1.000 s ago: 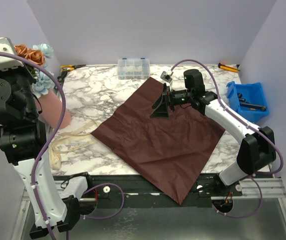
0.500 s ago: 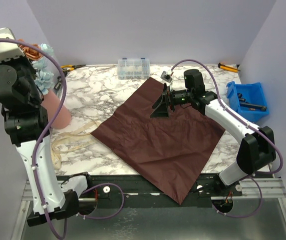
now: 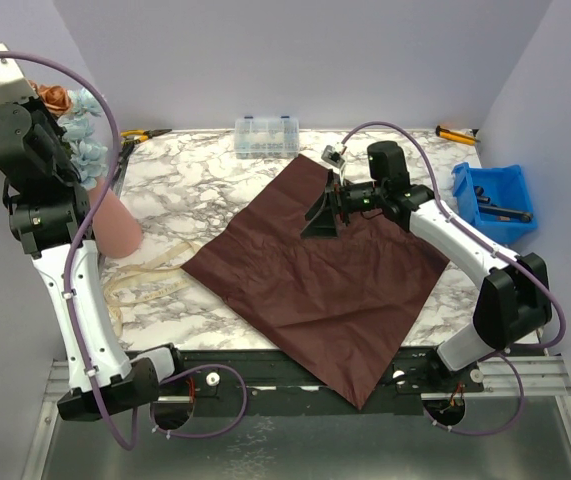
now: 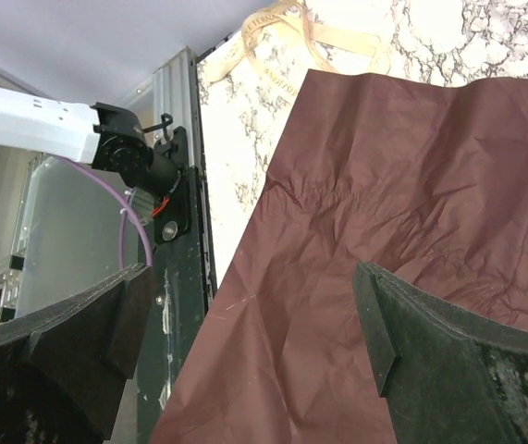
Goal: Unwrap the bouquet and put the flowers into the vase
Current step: Insert the fake flower into the vase.
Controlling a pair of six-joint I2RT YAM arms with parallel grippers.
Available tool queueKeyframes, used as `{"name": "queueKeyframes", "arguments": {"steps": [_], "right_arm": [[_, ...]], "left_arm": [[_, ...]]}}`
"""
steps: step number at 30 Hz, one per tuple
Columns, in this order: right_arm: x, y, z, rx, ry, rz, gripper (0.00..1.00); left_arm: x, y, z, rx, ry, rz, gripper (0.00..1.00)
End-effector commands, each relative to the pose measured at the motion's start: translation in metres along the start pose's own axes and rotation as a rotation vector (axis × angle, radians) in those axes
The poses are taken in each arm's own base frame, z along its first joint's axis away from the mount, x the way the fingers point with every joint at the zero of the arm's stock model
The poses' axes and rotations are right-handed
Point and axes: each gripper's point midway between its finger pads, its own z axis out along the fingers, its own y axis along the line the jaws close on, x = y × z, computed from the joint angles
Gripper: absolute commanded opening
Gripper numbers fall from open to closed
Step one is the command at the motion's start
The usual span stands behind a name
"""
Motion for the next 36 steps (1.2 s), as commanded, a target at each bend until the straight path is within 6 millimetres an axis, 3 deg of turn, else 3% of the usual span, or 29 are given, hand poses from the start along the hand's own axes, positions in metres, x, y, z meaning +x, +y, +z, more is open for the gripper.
{"name": "queueKeyframes", "arguments": {"steps": [1,8,25,36], "right_arm": [[-0.002,0.007,-0.006,0.004,-0.012,-0.02,1.0],[-0.002,0.006,-0.006,0.002,-0.013,-0.017,1.0],[-0.001,0.004,-0.005,-0.001,-0.012,-0.007,1.0],[-0.003,0.004,-0.005,0.0,-0.014,-0.005,1.0]], "left_arm": [[0.001,0.015,0.01,-0.035,-0.01,-0.051,0.0],[0.041,0.033,0.024,-0.038,0.071,-0.056,0.0],[0.128,0.036,0.043,0.016,0.236,0.041,0.0],[0.153,0.035,0.029,0.039,0.295,0.092,0.28]]}}
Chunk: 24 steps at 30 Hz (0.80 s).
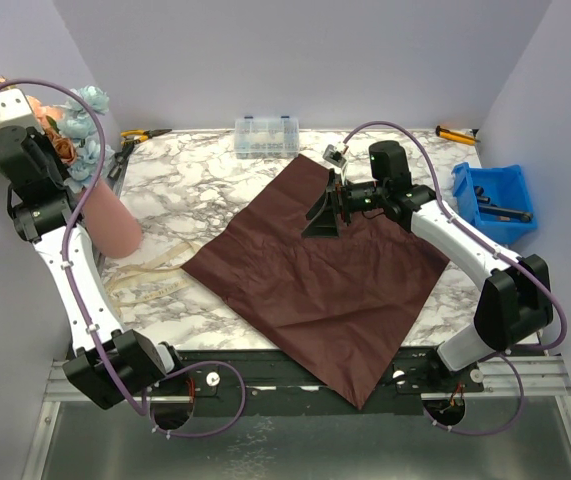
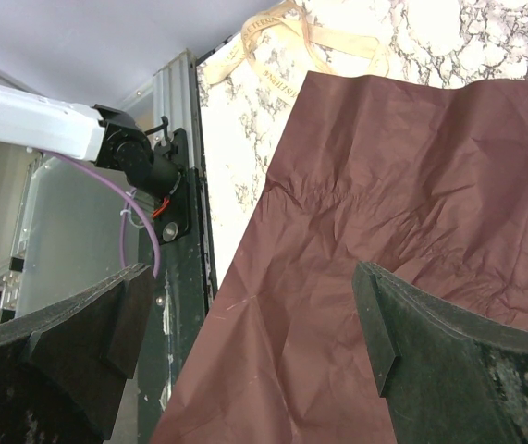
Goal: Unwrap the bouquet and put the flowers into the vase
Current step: Insert the fake flower into the vase.
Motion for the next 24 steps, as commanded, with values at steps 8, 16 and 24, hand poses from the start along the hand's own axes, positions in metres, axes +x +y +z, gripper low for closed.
{"name": "queueKeyframes", "arguments": {"steps": [8,16,24], "right_arm": [[-0.002,0.001,-0.003,0.0,-0.012,-0.003,1.0],[-0.003,0.005,-0.005,-0.002,-0.014,-0.008,1.0],[-0.004,0.008,-0.007,0.004,-0.014,-0.019,1.0]], "left_arm": [[0.007,-0.002,-0.036,0.044,0.032,0.046,0.59],[0.009,-0.009,-0.058,0.091,0.045,0.05,0.76],[0.003,-0.023,-0.085,0.18,0.044,0.062,0.89]]}}
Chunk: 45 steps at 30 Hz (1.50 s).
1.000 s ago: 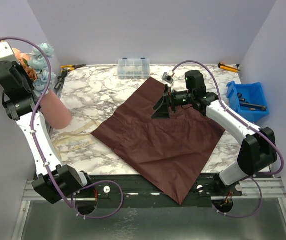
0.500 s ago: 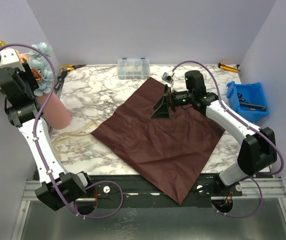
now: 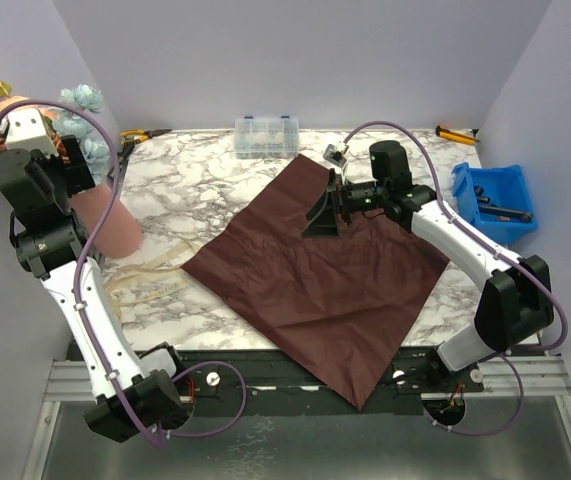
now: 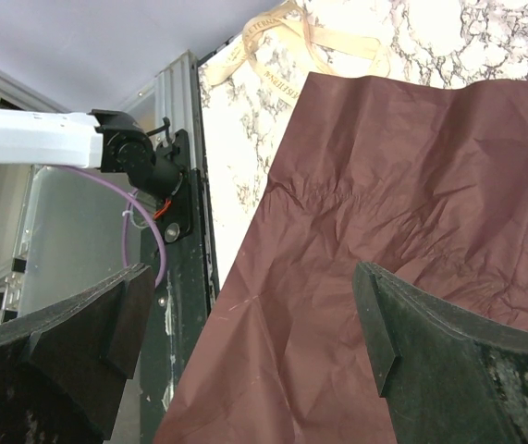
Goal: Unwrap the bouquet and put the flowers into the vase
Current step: Insert the fake flower into the vase, then reset both arms
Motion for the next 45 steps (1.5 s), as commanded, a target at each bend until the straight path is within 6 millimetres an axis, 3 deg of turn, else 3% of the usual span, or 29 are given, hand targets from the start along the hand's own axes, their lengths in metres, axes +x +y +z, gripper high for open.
{"name": "queueKeyframes", "arguments": {"steps": [1,13,22,28,34,40,45], "right_arm": [[-0.003,0.007,-0.007,0.004,-0.012,-0.024,1.0],[-0.003,0.011,-0.011,0.022,-0.015,-0.039,1.0],[-0.004,0.007,-0.027,0.083,-0.047,-0.055,1.0],[-0.006,0.006,-0.059,0.158,-0.112,-0.048,1.0],[-0.001,0.006,-0.1,0.272,-0.209,-0.042,1.0],[0.015,0.0,-0.129,0.393,-0.283,0.001,1.0],[0.037,-0.01,-0.14,0.456,-0.325,0.069,1.0]], "left_arm": [[-0.001,-0.014,-0.021,0.087,0.009,0.02,0.89],[0.035,-0.035,-0.047,0.196,0.128,0.028,0.97],[0.087,-0.092,-0.086,0.575,0.387,0.046,0.99],[0.104,-0.149,-0.106,0.797,0.49,0.103,0.99],[0.128,-0.233,-0.128,0.999,0.596,0.209,0.99],[0.145,-0.307,-0.135,1.057,0.575,0.298,0.99],[0.145,-0.335,-0.129,1.088,0.543,0.154,0.99]]}}
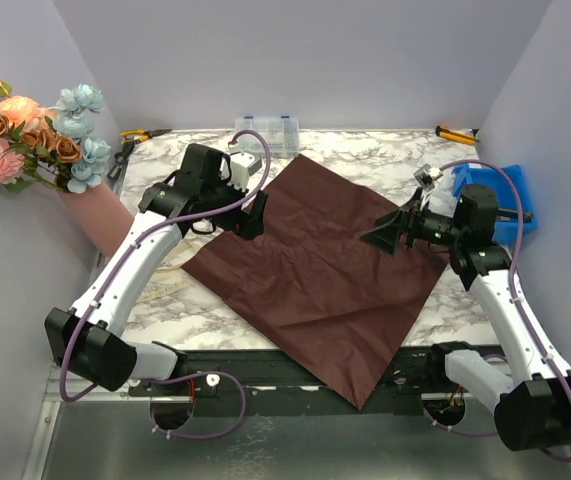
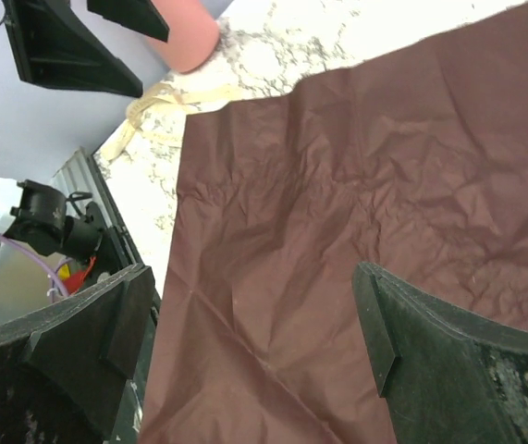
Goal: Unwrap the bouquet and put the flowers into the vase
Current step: Reset both arms
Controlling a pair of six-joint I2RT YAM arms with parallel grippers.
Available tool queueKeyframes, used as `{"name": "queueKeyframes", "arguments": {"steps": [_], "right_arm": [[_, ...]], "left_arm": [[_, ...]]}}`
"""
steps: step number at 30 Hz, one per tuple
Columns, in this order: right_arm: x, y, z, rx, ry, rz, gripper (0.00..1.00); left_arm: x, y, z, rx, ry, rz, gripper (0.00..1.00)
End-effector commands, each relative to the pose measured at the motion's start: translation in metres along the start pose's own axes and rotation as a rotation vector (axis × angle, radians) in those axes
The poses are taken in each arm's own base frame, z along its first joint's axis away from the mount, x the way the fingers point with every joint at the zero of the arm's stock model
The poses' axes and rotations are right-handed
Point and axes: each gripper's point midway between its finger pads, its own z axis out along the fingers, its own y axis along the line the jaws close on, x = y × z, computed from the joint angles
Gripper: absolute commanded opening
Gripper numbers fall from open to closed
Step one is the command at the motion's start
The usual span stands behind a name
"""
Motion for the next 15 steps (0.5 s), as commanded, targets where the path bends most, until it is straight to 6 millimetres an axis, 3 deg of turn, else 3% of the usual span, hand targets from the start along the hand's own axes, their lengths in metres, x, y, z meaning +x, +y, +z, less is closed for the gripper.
{"name": "queueKeyframes", "arguments": {"steps": [1,9,15], "right_arm": [[0.016,-0.018,-0.009,0.088,-0.046,0.062,1.0],[0.029,-0.023,-0.014,0.103,-0.08,0.127,1.0],[0.031,-0.026,-0.016,0.089,-0.092,0.167,1.0]], "left_arm": [[-0.028,0.008,0.013,-0.04,-0.172,-0.091,0.99],[-0.004,0.014,0.021,-0.078,-0.214,-0.157,0.99],[-0.003,0.017,0.019,-0.075,-0.232,-0.195,0.99]]}}
